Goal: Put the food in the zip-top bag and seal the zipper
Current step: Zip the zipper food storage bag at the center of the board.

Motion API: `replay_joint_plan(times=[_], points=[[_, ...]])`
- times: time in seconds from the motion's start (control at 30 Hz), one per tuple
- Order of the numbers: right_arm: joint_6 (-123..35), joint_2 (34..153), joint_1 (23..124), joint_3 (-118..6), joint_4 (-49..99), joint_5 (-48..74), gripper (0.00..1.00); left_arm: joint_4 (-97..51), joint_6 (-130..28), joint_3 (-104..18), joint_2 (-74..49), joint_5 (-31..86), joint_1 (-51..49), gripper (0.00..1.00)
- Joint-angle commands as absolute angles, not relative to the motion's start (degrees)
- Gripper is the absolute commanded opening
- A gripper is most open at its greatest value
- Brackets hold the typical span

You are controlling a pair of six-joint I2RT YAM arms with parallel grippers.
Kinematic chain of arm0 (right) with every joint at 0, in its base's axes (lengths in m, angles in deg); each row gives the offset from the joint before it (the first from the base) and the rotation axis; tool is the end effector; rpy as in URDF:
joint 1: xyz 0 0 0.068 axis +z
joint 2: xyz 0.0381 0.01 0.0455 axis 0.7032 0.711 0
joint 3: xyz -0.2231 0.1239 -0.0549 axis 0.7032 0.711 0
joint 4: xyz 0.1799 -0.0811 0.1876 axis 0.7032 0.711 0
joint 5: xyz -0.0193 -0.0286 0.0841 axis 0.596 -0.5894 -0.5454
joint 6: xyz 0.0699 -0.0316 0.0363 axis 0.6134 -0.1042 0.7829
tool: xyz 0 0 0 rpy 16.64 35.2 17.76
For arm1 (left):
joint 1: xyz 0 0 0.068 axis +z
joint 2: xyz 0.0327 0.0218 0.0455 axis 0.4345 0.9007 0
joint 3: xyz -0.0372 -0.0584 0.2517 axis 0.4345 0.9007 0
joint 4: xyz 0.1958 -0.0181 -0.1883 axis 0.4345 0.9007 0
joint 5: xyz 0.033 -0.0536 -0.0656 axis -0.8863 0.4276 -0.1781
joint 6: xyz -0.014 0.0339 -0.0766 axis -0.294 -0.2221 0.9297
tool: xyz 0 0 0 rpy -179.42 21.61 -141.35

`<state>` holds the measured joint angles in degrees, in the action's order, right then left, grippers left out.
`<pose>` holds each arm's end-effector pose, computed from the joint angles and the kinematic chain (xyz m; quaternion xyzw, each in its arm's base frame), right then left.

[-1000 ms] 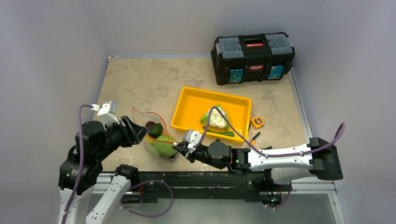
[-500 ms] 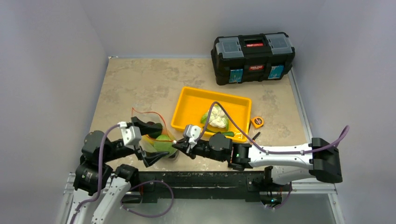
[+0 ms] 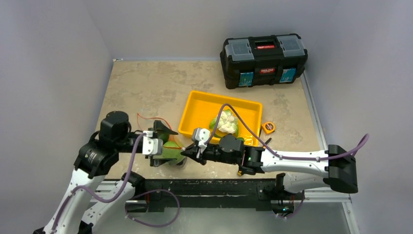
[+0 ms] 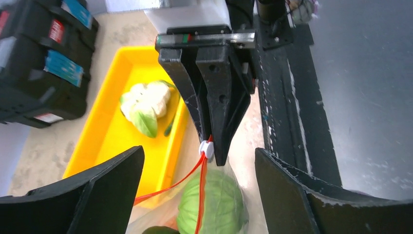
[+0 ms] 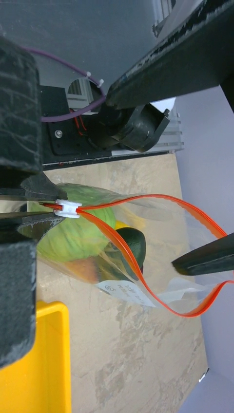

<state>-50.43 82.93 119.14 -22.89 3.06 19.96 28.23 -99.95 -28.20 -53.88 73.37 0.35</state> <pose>0.0892 0.3259 0.2682 -0.4524 0.5907 0.4112 0.5267 0.0910 -0.1103 0.3604 0.5995 0.5179 -0.3349 0.5101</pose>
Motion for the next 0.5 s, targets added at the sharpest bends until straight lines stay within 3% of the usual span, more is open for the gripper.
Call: replay_joint_plan(times=[0.0, 0.47], points=[[-50.4, 81.3, 119.0, -25.4, 2.9, 19.1, 0.00, 39.9, -110.5, -34.7, -46.5, 70.8, -2.0, 0.80], [-50.5, 80.6, 119.1, -25.4, 2.5, 19.1, 0.00, 37.9, -107.1, -34.3, -41.8, 64.5, -4.1, 0.63]])
